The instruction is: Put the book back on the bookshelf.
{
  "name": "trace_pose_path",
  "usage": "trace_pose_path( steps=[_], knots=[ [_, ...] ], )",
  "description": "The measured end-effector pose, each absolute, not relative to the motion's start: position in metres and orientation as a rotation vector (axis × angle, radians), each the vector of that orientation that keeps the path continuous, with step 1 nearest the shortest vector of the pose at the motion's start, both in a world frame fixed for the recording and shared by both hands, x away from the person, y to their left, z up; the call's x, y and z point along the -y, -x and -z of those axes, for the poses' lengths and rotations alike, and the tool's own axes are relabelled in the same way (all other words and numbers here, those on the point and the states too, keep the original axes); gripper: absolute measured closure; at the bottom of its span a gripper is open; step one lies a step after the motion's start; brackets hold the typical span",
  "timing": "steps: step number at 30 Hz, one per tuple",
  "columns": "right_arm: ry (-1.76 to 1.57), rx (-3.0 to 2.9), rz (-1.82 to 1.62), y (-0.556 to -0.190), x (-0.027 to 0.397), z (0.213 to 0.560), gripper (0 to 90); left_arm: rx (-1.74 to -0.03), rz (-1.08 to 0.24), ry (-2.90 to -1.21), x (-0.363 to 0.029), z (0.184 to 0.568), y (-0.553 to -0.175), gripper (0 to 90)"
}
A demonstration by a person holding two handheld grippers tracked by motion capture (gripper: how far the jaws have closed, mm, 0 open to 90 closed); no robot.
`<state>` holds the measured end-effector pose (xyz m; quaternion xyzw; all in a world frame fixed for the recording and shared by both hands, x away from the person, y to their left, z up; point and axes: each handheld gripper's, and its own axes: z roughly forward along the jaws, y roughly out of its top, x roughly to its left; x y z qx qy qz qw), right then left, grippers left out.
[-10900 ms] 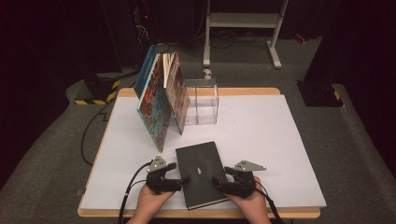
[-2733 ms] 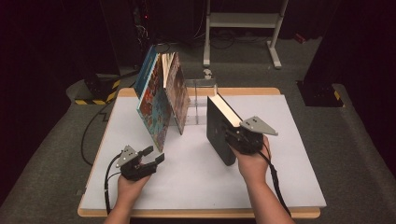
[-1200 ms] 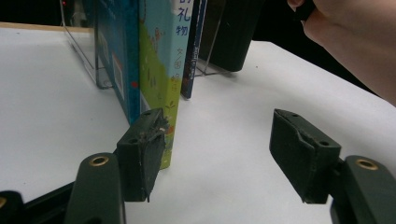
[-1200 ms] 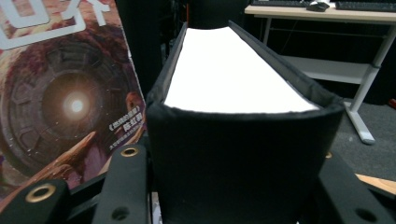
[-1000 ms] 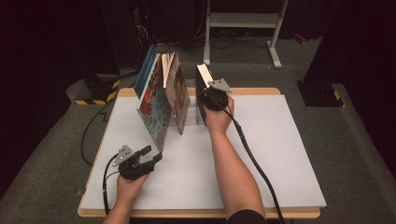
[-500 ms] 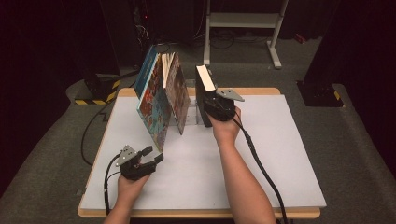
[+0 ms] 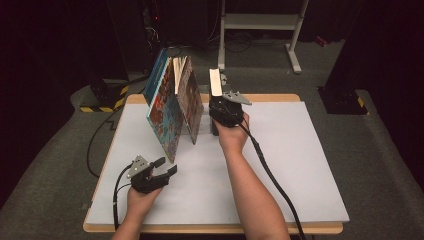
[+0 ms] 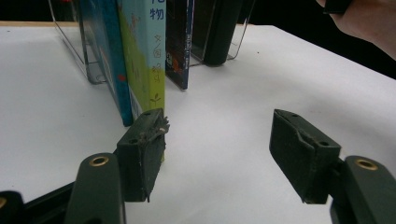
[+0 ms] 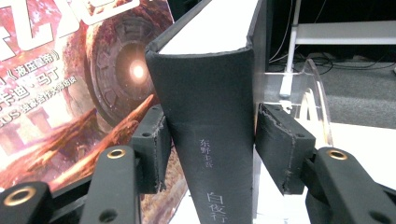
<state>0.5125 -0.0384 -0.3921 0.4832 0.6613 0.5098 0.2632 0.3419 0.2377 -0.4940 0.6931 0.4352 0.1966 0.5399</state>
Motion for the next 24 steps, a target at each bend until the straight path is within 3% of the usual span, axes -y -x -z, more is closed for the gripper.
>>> trace_pose_path(
  steps=[11,15,24],
  knots=[
    [-1.309,-1.781,-1.397,-0.515,0.04,0.394,42.8,-1.027,-0.451,-1.682,-0.235,0.496,-0.343,34.8],
    [-1.262,-1.793,-1.429,-0.498,0.051,0.394,35.2,-1.021,-0.456,-1.698,-0.234,0.495,-0.343,33.4],
    [-1.226,-1.882,-1.384,-0.442,0.109,0.421,32.3,-1.025,-0.496,-1.717,-0.236,0.494,-0.341,30.3]
  ],
)
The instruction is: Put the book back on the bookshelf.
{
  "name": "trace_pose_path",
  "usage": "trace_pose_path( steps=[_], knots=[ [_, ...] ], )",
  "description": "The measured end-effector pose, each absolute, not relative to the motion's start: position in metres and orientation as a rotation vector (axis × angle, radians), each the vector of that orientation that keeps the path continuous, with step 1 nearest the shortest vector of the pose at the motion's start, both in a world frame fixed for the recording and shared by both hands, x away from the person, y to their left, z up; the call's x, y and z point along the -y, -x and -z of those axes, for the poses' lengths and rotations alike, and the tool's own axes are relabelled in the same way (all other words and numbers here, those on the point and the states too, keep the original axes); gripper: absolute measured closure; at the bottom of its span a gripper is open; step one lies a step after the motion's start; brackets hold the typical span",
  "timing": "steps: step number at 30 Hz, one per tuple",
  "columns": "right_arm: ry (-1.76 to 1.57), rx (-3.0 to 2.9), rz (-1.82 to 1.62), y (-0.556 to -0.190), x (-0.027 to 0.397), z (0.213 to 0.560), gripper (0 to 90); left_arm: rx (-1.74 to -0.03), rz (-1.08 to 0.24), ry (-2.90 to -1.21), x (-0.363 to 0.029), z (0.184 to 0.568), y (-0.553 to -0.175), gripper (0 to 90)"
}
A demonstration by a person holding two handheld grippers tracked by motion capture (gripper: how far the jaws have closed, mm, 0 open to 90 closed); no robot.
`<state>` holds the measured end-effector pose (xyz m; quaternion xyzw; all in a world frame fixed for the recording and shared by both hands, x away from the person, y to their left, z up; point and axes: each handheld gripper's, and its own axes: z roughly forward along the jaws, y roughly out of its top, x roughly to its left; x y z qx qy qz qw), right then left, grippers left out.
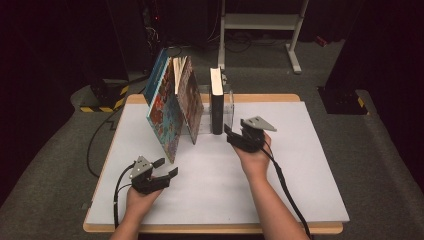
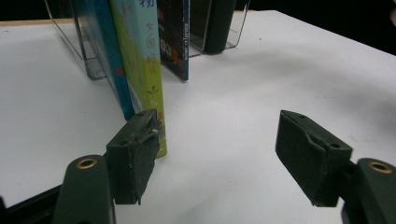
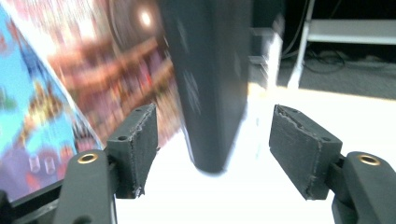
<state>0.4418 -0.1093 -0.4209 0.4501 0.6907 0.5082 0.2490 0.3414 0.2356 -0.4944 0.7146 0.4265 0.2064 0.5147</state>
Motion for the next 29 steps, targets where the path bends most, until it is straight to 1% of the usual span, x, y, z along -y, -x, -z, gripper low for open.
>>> trace_pose_path(
  steps=[8,14,20,29],
  knots=[
    [-1.252,-1.934,-1.195,-0.387,0.183,0.469,30.5,-1.045,-0.533,-1.753,-0.239,0.495,-0.341,26.4],
    [-1.292,-1.878,-1.112,-0.35,0.227,0.492,29.8,-1.052,-0.565,-1.754,-0.248,0.492,-0.339,23.8],
    [-1.315,-1.864,-1.137,-0.349,0.234,0.488,27.9,-1.084,-0.561,-1.78,-0.25,0.493,-0.341,21.8],
    [-1.325,-1.857,-1.147,-0.35,0.239,0.487,26.8,-1.071,-0.587,-1.796,-0.248,0.49,-0.339,20.4]
  ],
)
